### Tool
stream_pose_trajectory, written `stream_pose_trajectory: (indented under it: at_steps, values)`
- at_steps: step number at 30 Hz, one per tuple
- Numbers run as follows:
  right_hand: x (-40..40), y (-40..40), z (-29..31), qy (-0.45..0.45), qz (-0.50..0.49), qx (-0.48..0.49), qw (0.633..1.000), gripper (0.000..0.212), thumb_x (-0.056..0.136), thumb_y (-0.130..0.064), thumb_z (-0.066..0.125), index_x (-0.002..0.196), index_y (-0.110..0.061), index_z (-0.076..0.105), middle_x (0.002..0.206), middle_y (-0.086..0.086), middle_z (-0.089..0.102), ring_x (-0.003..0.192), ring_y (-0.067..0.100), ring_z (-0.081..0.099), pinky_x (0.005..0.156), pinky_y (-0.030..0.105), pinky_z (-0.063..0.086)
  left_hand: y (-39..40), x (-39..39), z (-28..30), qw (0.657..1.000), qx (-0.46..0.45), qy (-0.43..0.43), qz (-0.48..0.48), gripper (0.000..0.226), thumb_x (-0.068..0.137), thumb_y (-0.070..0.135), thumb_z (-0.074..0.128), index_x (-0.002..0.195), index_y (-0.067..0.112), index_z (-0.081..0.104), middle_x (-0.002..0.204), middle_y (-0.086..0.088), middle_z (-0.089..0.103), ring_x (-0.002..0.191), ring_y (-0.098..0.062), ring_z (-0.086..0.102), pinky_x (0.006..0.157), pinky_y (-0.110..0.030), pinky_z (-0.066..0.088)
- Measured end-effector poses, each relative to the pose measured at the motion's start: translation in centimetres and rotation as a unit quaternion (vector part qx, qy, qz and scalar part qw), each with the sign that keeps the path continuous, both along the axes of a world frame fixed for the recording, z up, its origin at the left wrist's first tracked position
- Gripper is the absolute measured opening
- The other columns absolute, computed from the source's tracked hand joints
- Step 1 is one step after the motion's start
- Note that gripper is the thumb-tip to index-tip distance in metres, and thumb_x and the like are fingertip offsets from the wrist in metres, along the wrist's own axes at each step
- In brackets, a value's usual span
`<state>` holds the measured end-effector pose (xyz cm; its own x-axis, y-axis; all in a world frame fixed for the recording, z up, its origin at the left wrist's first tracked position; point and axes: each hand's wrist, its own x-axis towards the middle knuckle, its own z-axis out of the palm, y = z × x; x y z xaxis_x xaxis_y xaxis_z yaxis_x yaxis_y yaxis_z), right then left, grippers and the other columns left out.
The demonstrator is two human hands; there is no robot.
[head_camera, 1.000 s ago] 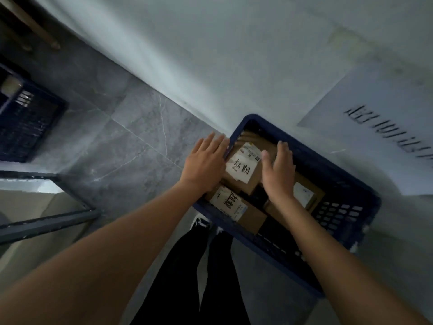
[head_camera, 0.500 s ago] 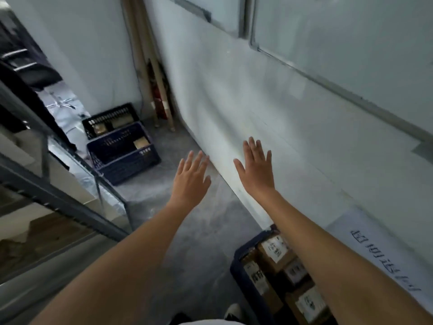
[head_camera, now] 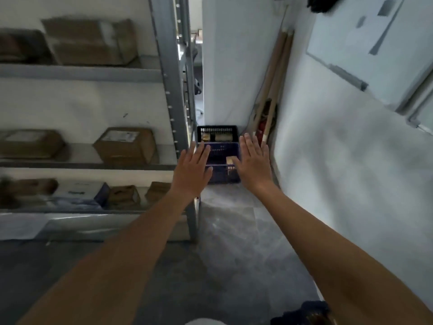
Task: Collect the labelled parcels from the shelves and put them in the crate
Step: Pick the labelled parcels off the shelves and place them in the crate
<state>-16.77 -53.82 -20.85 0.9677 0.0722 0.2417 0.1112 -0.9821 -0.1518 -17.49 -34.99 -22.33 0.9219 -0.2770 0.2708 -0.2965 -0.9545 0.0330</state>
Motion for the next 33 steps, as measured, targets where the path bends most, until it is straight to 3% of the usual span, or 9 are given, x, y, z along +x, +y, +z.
stream_pose_trajectory:
  at_steps: [5, 8, 16, 25, 33]
  values:
    - [0.5, 12.5, -0.4, -0.005, 0.082, -0.007, 0.997, 0.065, 0.104, -0.042, 0.03, 0.156, -0.011, 0.008, 0.164, 0.007, 0.004, 0.151, 0.024, 0.0, 0.12, 0.051, 0.006, 12.9, -1.6, -0.1, 0.997, 0.015, 0.001, 0.079, 0.064, 0.1, 0.042, 0.028, 0.154, 0.015, 0.005, 0.162, -0.006, 0.004, 0.149, -0.025, -0.002, 0.121, -0.043, 0.004]
    - [1.0, 18.8, -1.2, 0.002, 0.13, -0.011, 0.992, 0.064, 0.104, -0.041, 0.032, 0.156, -0.01, 0.011, 0.164, 0.007, 0.008, 0.151, 0.025, 0.003, 0.121, 0.052, 0.01, 19.4, -2.3, -0.7, 0.991, 0.028, -0.01, 0.129, 0.063, 0.1, 0.042, 0.033, 0.153, 0.013, 0.014, 0.16, -0.008, 0.014, 0.149, -0.026, 0.008, 0.119, -0.042, 0.006]
    - [5.6, 33.2, -2.5, 0.008, 0.256, -0.004, 0.967, 0.064, 0.104, -0.042, 0.029, 0.156, -0.01, 0.01, 0.164, 0.007, 0.008, 0.151, 0.023, 0.002, 0.121, 0.049, 0.005, 33.1, -3.1, -1.4, 0.968, 0.014, -0.004, 0.252, 0.063, 0.1, 0.039, 0.034, 0.153, 0.013, 0.013, 0.16, -0.007, 0.014, 0.149, -0.027, 0.007, 0.12, -0.045, 0.012]
    - [12.7, 50.1, -2.4, 0.012, 0.409, -0.007, 0.912, 0.062, 0.105, -0.042, 0.024, 0.156, -0.01, 0.007, 0.164, 0.007, 0.004, 0.151, 0.023, -0.001, 0.121, 0.048, 0.003, 46.2, -1.5, -1.0, 0.928, 0.003, -0.021, 0.372, 0.062, 0.099, 0.038, 0.037, 0.151, 0.011, 0.02, 0.158, -0.011, 0.021, 0.148, -0.027, 0.012, 0.12, -0.047, 0.014]
    - [15.8, 62.1, -3.9, 0.049, 0.501, 0.009, 0.864, 0.065, 0.104, -0.047, 0.024, 0.156, -0.012, 0.004, 0.164, 0.005, 0.001, 0.151, 0.019, -0.005, 0.122, 0.046, 0.0, 56.1, -0.3, -2.6, 0.887, -0.027, -0.014, 0.46, 0.064, 0.099, 0.039, 0.037, 0.153, 0.017, 0.011, 0.16, -0.005, 0.013, 0.149, -0.023, 0.002, 0.12, -0.043, 0.003]
